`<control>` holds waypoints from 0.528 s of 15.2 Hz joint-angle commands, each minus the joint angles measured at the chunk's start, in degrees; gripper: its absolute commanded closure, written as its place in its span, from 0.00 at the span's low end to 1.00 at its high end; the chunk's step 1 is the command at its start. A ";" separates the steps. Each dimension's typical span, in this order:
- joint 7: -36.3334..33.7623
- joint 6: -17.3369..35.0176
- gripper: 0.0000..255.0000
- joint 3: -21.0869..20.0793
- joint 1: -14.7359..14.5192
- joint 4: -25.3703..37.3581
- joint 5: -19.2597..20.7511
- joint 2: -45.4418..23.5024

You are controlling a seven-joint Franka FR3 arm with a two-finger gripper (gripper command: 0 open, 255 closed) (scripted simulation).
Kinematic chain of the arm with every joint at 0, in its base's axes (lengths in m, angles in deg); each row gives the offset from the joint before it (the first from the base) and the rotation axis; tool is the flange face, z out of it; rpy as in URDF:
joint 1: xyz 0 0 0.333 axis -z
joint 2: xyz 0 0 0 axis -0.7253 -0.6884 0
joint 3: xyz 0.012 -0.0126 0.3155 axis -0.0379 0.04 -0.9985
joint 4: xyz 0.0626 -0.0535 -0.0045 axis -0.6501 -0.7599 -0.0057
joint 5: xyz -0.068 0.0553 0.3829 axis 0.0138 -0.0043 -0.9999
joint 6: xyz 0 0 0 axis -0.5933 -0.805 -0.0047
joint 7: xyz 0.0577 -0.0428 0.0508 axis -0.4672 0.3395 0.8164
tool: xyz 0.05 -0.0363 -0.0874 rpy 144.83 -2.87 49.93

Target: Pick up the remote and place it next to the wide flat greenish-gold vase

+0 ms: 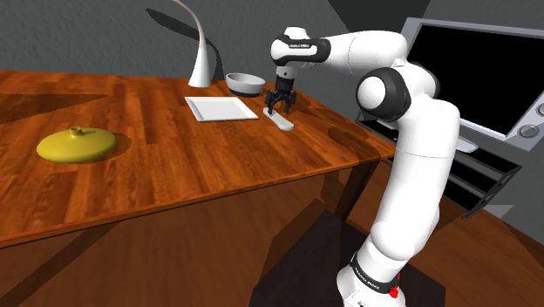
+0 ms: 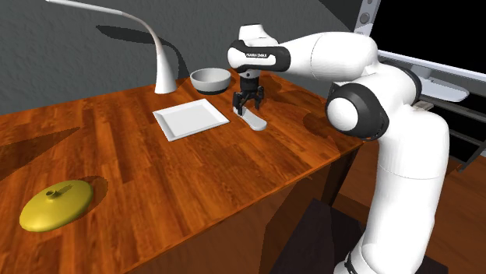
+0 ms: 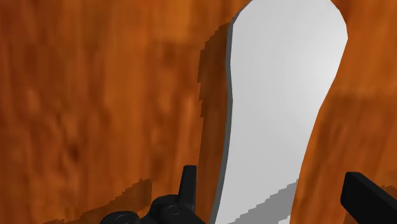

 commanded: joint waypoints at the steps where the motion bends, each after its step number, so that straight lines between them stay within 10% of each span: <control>1: 0.05 1.56 0.00 -0.03 -0.05 -1.45 -0.03 -0.08; 8: 0.08 2.76 0.00 -0.05 -0.09 -2.65 -0.05 -0.09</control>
